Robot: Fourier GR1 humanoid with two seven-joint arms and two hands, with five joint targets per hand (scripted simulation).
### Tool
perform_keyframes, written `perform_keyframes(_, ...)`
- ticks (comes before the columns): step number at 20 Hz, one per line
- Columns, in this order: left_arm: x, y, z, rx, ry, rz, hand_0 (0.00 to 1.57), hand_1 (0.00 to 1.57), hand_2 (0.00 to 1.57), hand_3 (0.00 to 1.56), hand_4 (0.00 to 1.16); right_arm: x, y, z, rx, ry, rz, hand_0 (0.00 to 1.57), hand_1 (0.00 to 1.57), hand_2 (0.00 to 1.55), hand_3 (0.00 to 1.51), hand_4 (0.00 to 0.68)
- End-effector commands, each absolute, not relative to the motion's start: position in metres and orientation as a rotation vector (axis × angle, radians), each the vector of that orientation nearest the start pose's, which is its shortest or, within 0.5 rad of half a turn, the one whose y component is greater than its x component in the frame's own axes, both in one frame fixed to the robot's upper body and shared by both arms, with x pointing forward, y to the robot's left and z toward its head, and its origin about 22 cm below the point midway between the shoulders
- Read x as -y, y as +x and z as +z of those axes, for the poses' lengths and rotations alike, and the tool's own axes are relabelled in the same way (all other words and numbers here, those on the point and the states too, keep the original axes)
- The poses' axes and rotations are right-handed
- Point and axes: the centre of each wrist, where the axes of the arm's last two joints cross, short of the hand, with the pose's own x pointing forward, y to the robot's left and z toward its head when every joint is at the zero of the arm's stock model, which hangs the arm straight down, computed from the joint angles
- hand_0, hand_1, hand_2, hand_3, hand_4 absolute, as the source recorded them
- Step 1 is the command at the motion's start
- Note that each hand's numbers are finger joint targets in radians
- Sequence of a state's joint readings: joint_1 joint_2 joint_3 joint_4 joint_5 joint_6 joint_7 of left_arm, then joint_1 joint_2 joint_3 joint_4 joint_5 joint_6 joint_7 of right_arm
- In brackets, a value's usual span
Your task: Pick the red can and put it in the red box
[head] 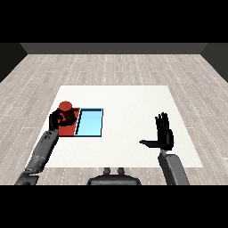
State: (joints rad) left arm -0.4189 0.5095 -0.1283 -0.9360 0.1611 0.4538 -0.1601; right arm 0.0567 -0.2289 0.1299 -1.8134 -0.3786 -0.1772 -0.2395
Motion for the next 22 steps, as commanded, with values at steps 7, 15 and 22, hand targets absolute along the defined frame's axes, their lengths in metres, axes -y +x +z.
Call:
perform_keyframes(7,-0.402,0.324,-0.038,1.016,0.893,-0.156,1.06,1.06,0.98,0.62,0.82,0.244,0.250,0.042,1.951,0.080,-0.197,0.00,0.00,0.00,0.00,0.000)
perform_keyframes(15,-0.396,0.311,-0.067,0.938,0.741,-0.257,0.26,0.26,0.57,0.50,0.64,0.236,0.256,0.014,1.945,0.082,-0.183,0.00,0.00,0.00,0.00,0.000)
perform_keyframes(22,-0.420,0.332,-0.027,1.009,0.781,-0.125,0.00,0.00,0.00,0.00,0.00,0.232,0.254,0.009,1.945,0.120,-0.172,0.00,0.00,0.00,0.00,0.000)
